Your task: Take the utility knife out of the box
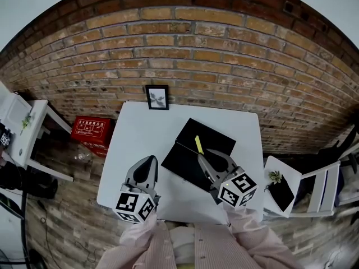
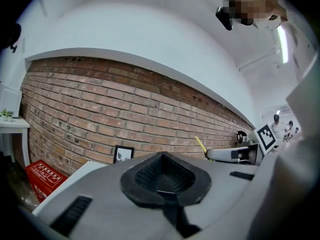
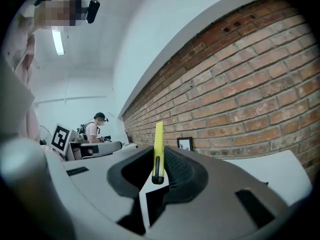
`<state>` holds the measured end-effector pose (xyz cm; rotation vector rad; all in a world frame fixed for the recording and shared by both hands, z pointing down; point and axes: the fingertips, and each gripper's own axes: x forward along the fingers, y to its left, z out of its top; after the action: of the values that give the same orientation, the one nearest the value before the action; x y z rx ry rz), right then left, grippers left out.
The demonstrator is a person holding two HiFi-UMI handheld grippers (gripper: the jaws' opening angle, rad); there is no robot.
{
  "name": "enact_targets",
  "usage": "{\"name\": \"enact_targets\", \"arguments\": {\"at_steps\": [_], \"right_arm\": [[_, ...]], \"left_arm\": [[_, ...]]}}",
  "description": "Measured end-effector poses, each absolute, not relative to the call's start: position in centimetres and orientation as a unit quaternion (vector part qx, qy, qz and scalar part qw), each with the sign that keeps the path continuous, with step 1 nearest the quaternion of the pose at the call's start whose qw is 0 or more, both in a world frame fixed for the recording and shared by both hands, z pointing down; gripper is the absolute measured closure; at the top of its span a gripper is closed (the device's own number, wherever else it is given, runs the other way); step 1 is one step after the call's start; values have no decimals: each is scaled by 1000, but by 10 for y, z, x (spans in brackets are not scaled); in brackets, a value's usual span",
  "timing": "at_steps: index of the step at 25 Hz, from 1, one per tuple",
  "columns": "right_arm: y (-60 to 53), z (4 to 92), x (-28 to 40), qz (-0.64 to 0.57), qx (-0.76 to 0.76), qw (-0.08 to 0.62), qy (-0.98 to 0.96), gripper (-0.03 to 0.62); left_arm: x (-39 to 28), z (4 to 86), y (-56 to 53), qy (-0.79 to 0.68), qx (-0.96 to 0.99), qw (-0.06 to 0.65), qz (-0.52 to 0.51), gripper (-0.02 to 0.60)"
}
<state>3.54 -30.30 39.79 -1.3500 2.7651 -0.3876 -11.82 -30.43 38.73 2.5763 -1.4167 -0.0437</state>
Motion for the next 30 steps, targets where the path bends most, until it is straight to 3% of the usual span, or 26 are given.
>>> {"name": "enact_targets", "arguments": {"at_steps": [18, 30], "right_arm": [[-301, 343, 84, -66, -485, 111, 865, 526], [-301, 343, 104, -65, -509, 123, 849, 528]], "left_arm": [[-136, 340, -304, -509, 859, 46, -30, 589], [-151, 338, -303, -530, 847, 37, -30, 589]]}}
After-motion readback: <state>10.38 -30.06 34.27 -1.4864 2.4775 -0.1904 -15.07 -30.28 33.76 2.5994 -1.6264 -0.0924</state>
